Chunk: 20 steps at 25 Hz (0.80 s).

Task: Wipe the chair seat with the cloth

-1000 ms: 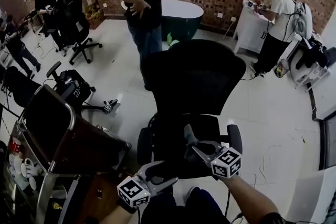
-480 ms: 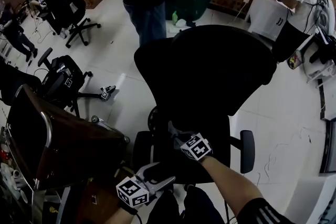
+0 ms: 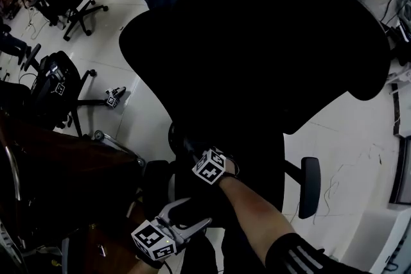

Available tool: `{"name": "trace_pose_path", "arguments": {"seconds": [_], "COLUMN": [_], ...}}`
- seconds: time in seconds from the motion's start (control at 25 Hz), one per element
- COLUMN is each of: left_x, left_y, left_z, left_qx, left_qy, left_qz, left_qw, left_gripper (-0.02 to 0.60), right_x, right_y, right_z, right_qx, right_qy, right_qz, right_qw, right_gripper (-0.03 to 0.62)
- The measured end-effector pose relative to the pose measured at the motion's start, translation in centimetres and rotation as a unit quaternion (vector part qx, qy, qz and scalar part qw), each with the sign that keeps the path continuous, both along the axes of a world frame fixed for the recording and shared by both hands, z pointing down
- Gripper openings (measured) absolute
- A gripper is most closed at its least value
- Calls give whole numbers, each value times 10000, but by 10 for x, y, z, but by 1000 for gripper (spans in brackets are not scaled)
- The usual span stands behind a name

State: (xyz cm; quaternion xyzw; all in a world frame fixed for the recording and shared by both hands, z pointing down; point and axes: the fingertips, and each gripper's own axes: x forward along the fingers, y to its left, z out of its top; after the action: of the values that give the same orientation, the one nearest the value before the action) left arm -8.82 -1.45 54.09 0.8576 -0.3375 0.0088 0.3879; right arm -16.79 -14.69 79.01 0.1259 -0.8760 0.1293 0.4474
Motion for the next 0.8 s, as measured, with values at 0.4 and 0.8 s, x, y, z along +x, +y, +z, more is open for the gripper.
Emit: {"name": "trace_pose_path", "arguments": {"seconds": [0.4, 0.8], "left_x": [26, 40], "left_y": [0, -2], "left_z": [17, 31], "left_qx": [19, -87], "left_qy": [-109, -79], "left_qz": [453, 648], "left_qw": [9989, 9978], "left_gripper": [322, 322], "right_x": [105, 298], "right_y": [-27, -51], "right_z": [67, 61], "right_qx": [257, 351], "right_qy": [1157, 2177], "right_qz": [-283, 552], "right_qw": [9925, 9738], "right_gripper": [31, 29]}}
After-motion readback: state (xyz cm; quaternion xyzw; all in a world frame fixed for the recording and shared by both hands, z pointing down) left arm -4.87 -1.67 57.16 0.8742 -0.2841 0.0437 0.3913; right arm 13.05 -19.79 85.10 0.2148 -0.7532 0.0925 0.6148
